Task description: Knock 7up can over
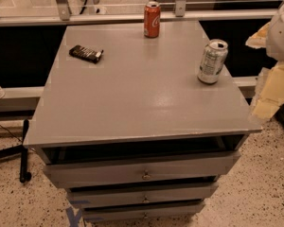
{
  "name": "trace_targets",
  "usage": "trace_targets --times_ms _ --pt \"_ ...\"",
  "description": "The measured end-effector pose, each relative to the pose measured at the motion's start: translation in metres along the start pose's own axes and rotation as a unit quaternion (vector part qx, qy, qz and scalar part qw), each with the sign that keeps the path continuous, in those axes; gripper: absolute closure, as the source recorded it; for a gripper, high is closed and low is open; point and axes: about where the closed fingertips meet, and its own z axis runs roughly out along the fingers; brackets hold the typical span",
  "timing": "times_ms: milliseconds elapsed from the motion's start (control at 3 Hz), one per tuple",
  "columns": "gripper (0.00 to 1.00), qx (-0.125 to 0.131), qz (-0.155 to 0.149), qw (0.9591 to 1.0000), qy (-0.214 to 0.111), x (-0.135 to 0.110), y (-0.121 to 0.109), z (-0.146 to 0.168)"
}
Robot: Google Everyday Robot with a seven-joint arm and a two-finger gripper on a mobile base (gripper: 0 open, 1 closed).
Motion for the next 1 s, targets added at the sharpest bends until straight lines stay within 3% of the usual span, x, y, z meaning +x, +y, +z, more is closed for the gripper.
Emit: trace_targets --times_ms 333,667,1000 --pt "0.0 0.007 0.003 1.0 -0.005 0.003 -0.006 0.001" --pt "0.0 0.022 0.018 0.9987 -0.043 0.015 -0.03 0.011" --pt "0.0 0.046 0.043 0.9909 -0.119 0.028 -0.076 0.031"
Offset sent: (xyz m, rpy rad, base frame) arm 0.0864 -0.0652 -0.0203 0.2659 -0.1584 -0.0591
